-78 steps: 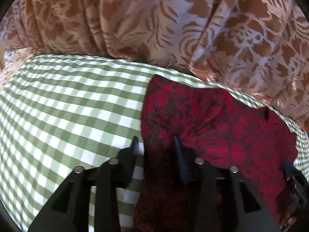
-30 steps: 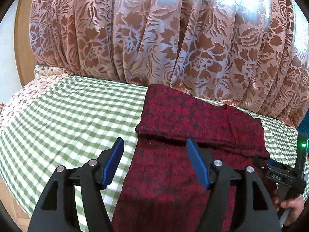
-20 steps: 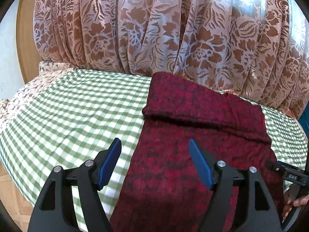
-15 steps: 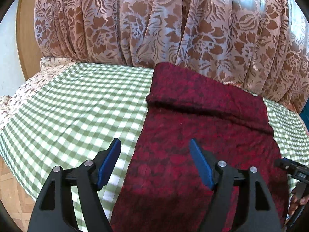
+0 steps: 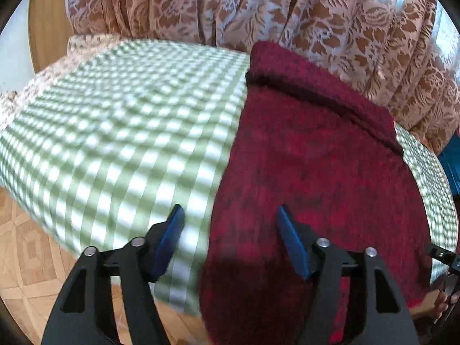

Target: Fold small clothes

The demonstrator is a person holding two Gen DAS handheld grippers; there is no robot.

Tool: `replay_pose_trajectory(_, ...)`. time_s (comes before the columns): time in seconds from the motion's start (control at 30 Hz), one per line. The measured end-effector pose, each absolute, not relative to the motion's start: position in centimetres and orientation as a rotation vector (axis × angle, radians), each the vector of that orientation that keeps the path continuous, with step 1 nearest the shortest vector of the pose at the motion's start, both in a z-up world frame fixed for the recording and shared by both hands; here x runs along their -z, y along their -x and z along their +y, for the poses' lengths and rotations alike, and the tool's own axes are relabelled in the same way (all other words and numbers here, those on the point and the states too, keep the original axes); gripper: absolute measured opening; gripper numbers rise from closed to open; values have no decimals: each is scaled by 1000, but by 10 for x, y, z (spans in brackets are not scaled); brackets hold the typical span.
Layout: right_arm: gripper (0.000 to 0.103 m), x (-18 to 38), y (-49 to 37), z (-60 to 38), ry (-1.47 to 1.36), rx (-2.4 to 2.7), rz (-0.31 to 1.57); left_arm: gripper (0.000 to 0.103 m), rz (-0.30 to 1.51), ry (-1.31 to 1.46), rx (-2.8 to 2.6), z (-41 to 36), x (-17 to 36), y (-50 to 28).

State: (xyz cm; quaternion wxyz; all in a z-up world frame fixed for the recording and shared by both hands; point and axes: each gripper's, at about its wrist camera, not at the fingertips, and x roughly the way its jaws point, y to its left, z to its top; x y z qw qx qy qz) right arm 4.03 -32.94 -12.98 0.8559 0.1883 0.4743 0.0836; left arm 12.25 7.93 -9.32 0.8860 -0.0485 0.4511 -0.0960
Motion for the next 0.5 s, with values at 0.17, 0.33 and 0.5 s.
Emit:
replay_pose_trajectory(0.17, 65, 140, -8, -317, -383, -220, 1053, 53, 1015, 153, 238, 87, 110, -103)
replay_pose_trajectory(0.33, 33, 144, -4, -317, -399, -252, 1095, 20, 1021, 101, 289, 79, 110, -101)
replay_pose_trajectory(0.5, 21, 130, -10, -318, -424, -301, 1075, 17, 977, 135, 404, 86, 77, -102)
